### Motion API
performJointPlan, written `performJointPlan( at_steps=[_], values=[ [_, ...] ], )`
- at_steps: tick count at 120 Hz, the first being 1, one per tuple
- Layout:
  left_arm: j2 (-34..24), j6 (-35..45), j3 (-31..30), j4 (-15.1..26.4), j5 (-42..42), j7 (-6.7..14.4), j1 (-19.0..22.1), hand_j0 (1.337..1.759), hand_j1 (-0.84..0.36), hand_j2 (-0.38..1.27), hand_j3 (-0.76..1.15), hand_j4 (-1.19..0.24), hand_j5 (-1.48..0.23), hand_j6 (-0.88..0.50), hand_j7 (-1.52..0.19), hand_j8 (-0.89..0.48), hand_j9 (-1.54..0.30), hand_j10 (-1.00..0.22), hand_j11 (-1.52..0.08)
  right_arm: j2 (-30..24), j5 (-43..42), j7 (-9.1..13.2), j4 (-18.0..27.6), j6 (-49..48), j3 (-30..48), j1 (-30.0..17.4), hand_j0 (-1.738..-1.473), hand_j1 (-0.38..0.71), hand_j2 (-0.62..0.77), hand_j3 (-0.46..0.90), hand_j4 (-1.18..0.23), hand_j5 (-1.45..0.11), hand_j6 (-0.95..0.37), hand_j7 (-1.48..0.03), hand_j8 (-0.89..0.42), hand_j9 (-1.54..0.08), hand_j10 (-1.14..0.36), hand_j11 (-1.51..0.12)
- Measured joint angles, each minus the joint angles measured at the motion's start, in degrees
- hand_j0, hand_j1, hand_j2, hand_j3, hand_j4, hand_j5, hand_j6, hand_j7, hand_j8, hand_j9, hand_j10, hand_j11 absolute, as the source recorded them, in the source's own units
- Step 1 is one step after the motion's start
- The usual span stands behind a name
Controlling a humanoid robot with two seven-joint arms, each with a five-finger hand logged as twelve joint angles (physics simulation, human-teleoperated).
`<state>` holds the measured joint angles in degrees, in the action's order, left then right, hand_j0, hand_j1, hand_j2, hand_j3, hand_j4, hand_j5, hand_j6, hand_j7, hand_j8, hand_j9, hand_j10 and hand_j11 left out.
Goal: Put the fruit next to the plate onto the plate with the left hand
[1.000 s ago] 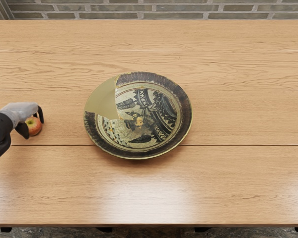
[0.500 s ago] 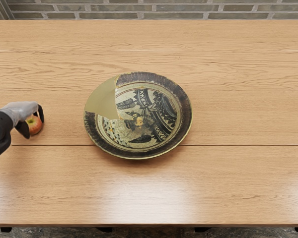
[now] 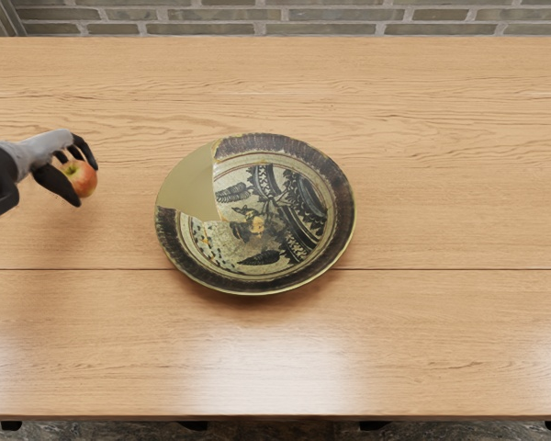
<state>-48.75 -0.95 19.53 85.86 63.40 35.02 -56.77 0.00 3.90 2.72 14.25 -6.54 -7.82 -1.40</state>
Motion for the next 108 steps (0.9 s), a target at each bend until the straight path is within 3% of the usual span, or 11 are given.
performJointPlan(
  at_steps=[26, 52, 72, 90, 108],
  values=[
    [0.63, -6.30, 8.80, 0.07, -17.46, 0.01, -1.49, 1.654, -0.39, 0.42, 0.00, -0.41, -1.02, -0.26, -0.96, -0.36, -0.97, -0.73, -0.96, 0.00, 0.01, 0.00, 0.05, 0.00, 0.00, 0.00, -1.658, -0.33, 0.00, 0.00, -0.01, -0.02, -0.01, -0.02, -0.01, -0.02, -0.01, -0.02],
    [8.07, -12.66, 11.52, 0.27, -21.83, 0.03, -7.30, 1.653, -0.46, 0.51, 0.00, -0.36, -1.08, -0.21, -1.01, -0.32, -0.99, -0.75, -0.98, 0.00, 0.01, 0.00, 0.01, -0.02, 0.00, 0.00, -1.658, -0.33, 0.00, 0.00, -0.01, -0.02, -0.01, -0.02, -0.01, -0.02, -0.01, -0.02],
    [14.18, -14.44, 8.85, 0.26, -15.91, 0.00, -10.65, 1.652, -0.43, 0.46, 0.00, -0.36, -1.09, -0.21, -1.02, -0.32, -1.00, -0.75, -1.00, 0.00, 0.00, 0.00, 0.02, 0.00, 0.00, 0.00, -1.658, -0.33, 0.00, 0.00, -0.01, -0.02, -0.01, -0.02, -0.01, -0.02, -0.01, -0.02],
    [19.84, -14.77, 0.40, 0.09, -6.99, 0.00, -16.93, 1.653, -0.41, 0.44, 0.00, -0.38, -1.08, -0.23, -1.02, -0.33, -1.00, -0.76, -1.00, 0.00, 0.02, 0.00, 0.01, -0.03, 0.00, 0.00, -1.658, -0.33, 0.00, 0.00, -0.01, -0.02, -0.01, -0.02, -0.01, -0.02, -0.01, -0.02],
    [23.58, -14.84, -8.25, -1.07, -2.03, 0.00, -17.35, 1.652, -0.41, 0.44, 0.00, -0.38, -1.08, -0.23, -1.02, -0.33, -1.00, -0.76, -1.00, 0.00, 0.01, 0.00, 0.04, -0.03, 0.00, 0.00, -1.658, -0.33, 0.00, 0.00, -0.01, -0.02, -0.01, -0.02, -0.01, -0.02, -0.01, -0.02]
  ],
)
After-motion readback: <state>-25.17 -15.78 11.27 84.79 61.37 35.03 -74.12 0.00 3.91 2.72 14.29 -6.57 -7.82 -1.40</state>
